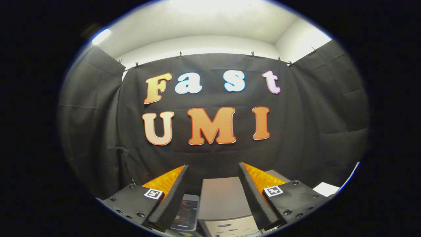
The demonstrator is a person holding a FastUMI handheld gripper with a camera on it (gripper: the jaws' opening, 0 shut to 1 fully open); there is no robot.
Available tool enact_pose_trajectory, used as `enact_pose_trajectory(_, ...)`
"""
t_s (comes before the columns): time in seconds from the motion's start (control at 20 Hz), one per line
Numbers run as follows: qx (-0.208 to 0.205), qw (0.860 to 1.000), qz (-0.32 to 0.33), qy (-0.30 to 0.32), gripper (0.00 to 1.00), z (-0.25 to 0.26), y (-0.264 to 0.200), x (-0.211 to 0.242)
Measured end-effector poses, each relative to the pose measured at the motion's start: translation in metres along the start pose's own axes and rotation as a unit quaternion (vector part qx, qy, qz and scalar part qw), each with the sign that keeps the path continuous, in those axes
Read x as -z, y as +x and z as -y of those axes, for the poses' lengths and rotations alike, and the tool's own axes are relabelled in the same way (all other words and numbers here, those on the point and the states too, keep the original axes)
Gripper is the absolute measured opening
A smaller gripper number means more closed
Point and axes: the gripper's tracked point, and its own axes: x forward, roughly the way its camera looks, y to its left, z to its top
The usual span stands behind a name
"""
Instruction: Put the clothes into the washing machine and then close the washing machine lid.
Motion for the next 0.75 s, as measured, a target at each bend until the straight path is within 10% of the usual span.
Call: enact_pose_trajectory(0.75, 0.065, 0.998, 0.021, 0.009, 0.96, 0.194, -0.094, -0.015)
